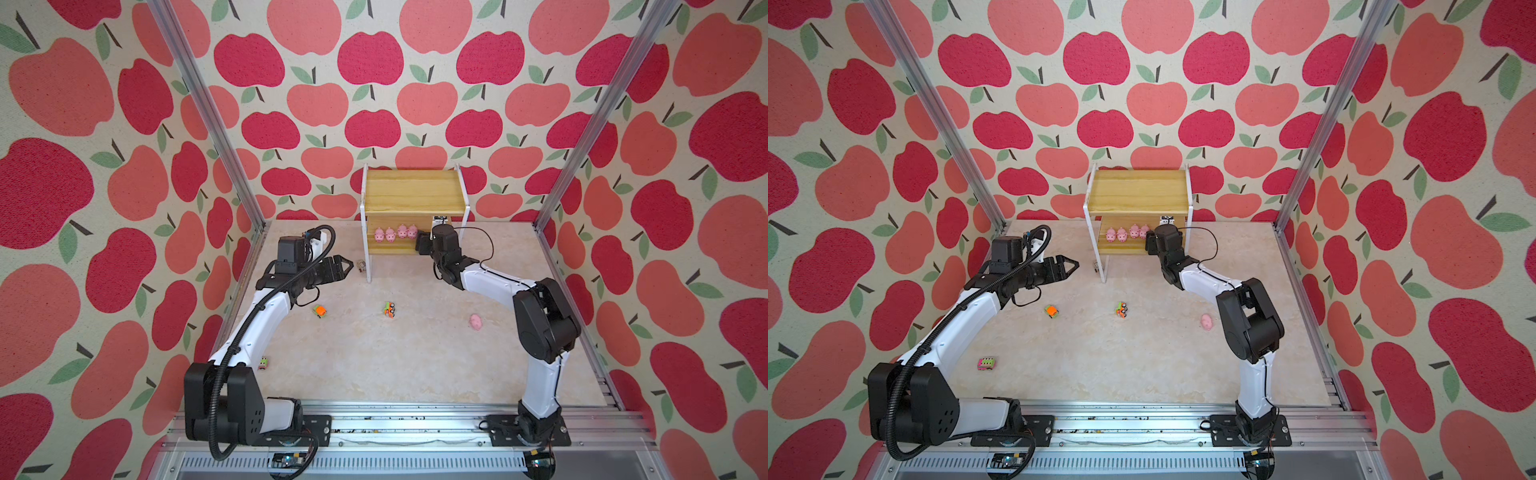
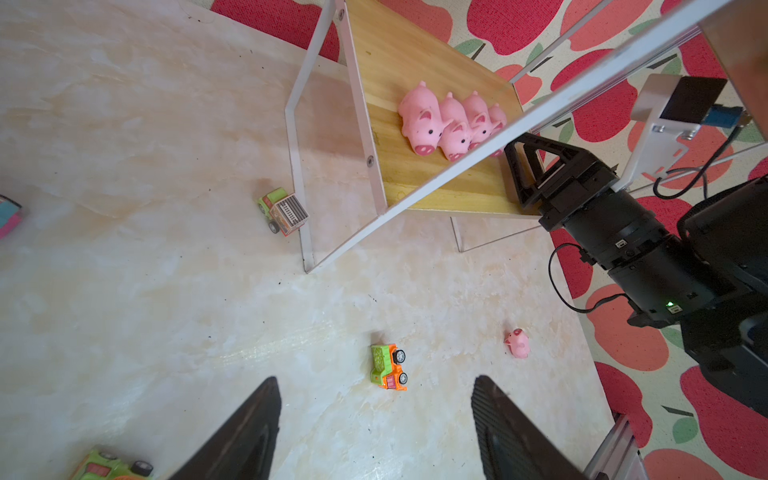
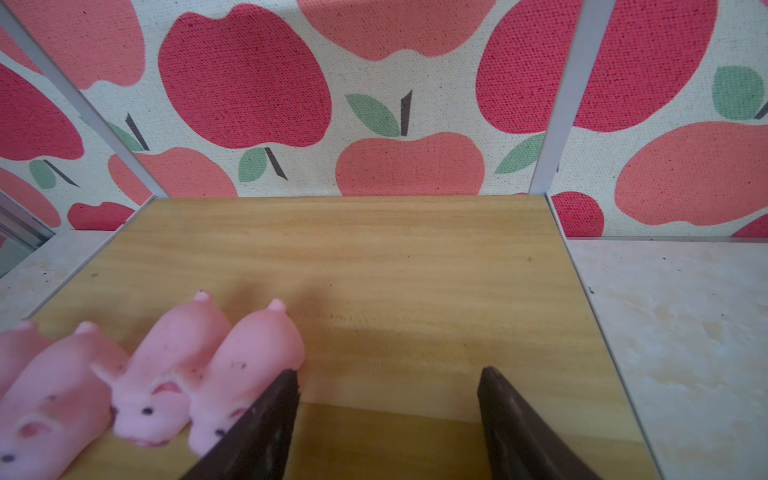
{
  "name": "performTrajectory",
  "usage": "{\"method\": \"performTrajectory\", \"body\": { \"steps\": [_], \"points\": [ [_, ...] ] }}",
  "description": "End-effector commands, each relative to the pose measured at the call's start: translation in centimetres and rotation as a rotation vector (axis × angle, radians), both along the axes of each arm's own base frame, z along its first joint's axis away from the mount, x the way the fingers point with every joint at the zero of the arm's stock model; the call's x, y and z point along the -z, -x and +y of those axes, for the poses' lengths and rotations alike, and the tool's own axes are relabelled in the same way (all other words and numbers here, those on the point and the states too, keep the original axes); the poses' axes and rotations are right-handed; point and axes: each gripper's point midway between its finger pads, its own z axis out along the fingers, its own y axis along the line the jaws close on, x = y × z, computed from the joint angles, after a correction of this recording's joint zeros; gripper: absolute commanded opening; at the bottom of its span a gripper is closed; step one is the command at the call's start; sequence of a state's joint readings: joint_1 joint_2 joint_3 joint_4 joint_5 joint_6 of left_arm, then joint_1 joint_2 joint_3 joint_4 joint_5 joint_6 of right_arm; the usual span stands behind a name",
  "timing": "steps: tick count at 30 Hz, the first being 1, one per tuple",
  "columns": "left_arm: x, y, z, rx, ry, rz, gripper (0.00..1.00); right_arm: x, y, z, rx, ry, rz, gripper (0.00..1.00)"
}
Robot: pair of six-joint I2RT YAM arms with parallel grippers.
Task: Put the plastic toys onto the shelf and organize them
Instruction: 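Lift the right gripper up and away from the lower shelf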
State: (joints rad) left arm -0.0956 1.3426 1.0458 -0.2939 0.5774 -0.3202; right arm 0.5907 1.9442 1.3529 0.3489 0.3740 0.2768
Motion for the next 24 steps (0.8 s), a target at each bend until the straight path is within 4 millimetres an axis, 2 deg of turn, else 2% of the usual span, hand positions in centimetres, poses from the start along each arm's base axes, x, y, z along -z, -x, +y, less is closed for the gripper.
{"method": "performTrajectory", "body": {
  "steps": [1,12,21,24],
  "points": [
    [0.4,-0.2,-0.3,0.025,-0.007,-0.013,0.75,-0.5,0.9,0.5,-0.079,0.012,-0.01,0.72],
    [0.8,-0.3,-0.3,0.024,-0.009,-0.004,0.75,-1.8,4.9,0.7,-0.228,0.044,-0.001,0.71],
    [1.5,-0.2,-0.6,0.031,-0.034,0.004,0.75,-2.4,8.6,-1.1,-0.234,0.086,0.019,0.7],
    [1.9,-0.1,-1.0,0.042,-0.051,0.009,0.75,-1.9,9.9,-1.9,-0.229,0.075,0.028,0.7]
  ]
}}
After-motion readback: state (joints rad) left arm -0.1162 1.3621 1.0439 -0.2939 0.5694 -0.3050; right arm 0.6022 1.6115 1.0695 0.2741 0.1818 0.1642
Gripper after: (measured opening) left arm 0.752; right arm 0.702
